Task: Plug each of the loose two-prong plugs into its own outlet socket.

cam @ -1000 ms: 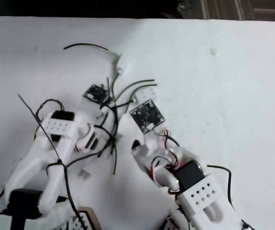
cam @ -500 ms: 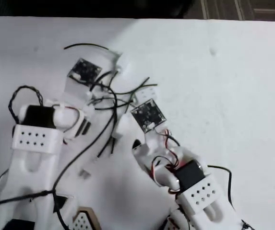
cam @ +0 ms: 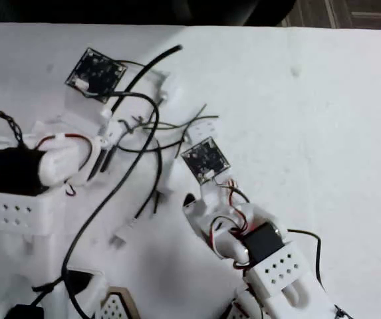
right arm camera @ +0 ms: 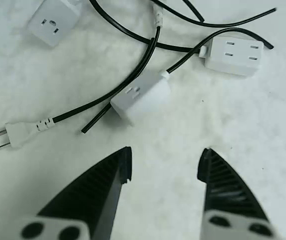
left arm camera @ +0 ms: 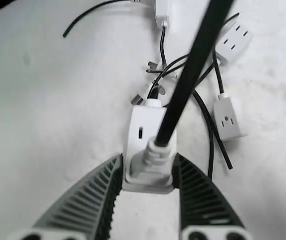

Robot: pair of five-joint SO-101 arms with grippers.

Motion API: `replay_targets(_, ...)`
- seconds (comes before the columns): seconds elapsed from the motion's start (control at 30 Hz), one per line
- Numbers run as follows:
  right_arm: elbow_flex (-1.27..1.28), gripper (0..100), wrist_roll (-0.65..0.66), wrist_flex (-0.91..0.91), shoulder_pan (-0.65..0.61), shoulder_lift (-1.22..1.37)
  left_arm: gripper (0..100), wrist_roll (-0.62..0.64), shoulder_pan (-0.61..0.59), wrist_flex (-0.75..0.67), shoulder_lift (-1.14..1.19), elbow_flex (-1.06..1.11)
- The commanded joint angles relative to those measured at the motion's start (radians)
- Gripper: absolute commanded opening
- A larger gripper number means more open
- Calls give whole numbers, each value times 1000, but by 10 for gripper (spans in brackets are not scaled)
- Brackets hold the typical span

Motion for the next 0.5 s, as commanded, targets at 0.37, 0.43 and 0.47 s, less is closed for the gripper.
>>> replay_targets(0.37,-3,218,-9,-18,8,-19,52,-54,-1,83,-51,-275)
replay_targets(0.43,-3,218,-9,-18,8,-19,52,-54,-15,83,-45,-293)
replay_targets(0.47,-3,218,-9,-18,8,-19,52,-54,-27,78,-44,-293)
